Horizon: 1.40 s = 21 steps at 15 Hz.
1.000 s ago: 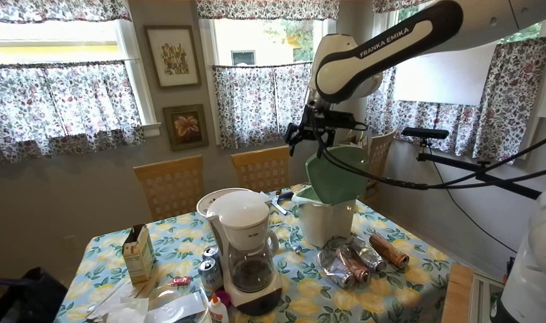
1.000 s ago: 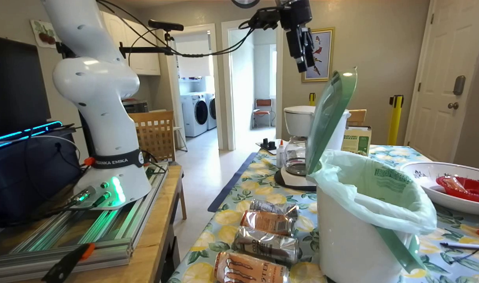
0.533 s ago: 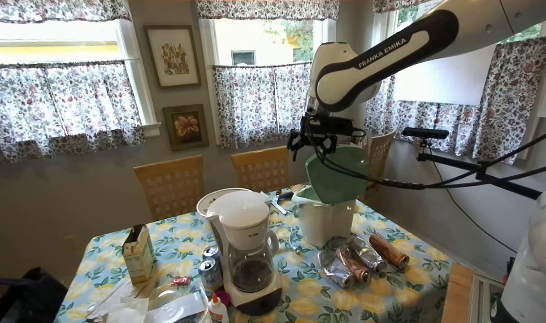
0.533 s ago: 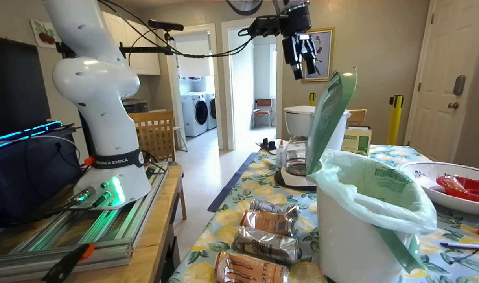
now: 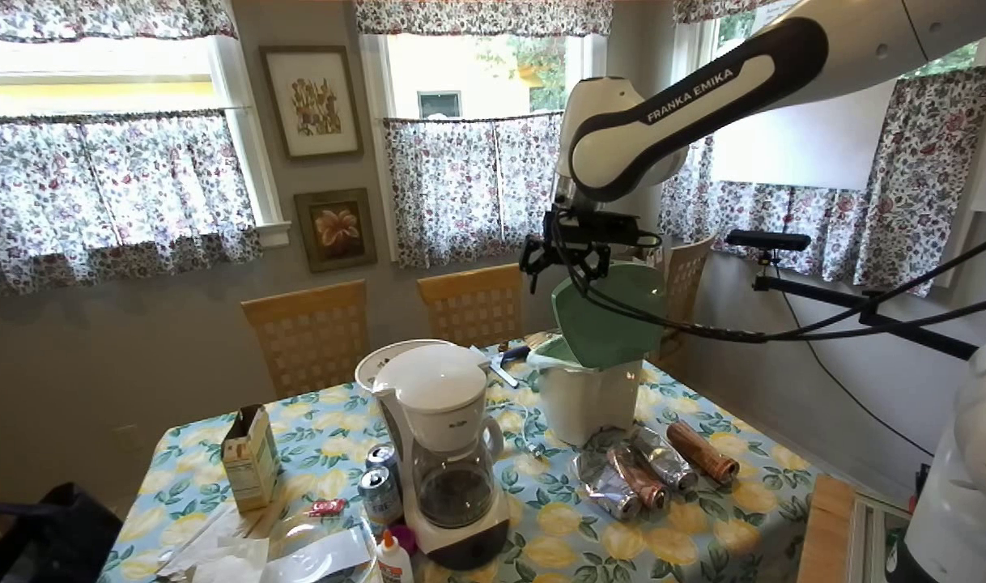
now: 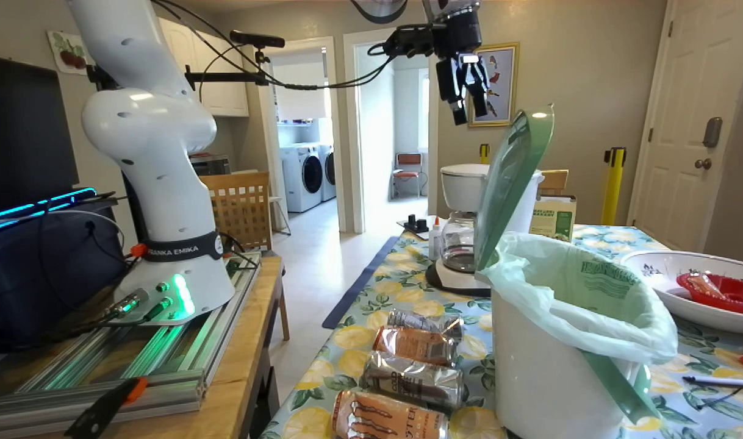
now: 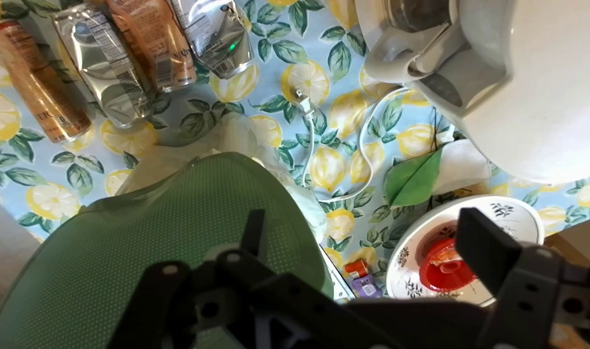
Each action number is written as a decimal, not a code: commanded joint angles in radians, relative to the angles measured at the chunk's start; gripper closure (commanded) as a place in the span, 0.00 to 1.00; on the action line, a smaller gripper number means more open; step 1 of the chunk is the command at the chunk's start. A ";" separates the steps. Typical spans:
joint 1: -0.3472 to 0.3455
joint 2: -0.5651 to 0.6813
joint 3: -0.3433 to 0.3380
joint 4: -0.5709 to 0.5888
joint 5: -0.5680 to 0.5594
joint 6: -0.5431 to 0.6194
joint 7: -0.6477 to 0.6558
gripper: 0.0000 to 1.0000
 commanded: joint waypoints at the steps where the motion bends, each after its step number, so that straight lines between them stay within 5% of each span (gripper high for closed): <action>1: 0.023 0.019 -0.012 0.020 0.029 -0.070 -0.002 0.00; 5: 0.025 0.033 -0.007 0.007 -0.014 -0.086 0.007 0.00; 13: 0.035 0.037 -0.019 -0.092 -0.010 0.130 -0.110 0.00; 21: 0.031 0.041 -0.014 -0.077 -0.029 0.103 -0.090 0.00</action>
